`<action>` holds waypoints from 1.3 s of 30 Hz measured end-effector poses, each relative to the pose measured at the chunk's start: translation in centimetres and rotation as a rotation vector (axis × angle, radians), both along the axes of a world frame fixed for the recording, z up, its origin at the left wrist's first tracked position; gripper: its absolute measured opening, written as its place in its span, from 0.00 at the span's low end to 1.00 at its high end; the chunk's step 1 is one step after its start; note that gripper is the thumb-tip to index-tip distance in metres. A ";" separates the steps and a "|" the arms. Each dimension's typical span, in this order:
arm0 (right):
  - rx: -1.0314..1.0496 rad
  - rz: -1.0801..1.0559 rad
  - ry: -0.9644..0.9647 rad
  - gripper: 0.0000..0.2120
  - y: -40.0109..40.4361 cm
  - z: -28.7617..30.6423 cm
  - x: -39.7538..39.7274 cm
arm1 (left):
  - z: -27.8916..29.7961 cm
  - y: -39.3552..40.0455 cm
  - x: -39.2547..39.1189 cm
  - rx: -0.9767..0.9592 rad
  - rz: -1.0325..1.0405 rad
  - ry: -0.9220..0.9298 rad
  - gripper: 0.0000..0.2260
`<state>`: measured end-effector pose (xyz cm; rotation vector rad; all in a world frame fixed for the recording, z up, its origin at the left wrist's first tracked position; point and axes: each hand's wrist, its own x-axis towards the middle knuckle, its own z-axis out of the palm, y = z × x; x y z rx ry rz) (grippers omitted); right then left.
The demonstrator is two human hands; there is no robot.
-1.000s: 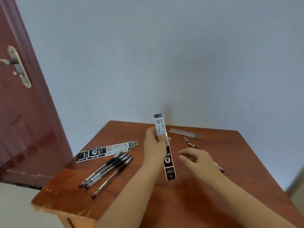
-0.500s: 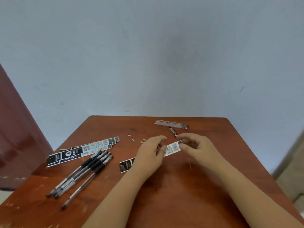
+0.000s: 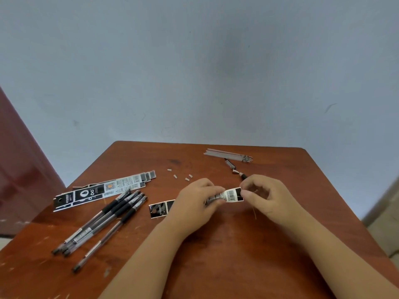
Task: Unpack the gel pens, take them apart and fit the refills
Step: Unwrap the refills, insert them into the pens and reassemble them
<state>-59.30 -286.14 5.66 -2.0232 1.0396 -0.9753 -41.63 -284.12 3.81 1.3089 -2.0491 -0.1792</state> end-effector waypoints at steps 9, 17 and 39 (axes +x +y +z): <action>-0.087 -0.122 0.005 0.12 0.3 0.4 -0.1 | -0.1 0.0 0.0 -0.111 0.013 0.065 0.16; 0.143 -0.057 -0.113 0.12 0.5 0.3 0.2 | -0.2 0.3 -0.3 -0.164 0.022 0.030 0.13; 0.089 -0.411 -0.335 0.11 -0.2 2.0 -2.4 | 1.0 0.7 1.6 -0.213 0.392 -0.104 0.05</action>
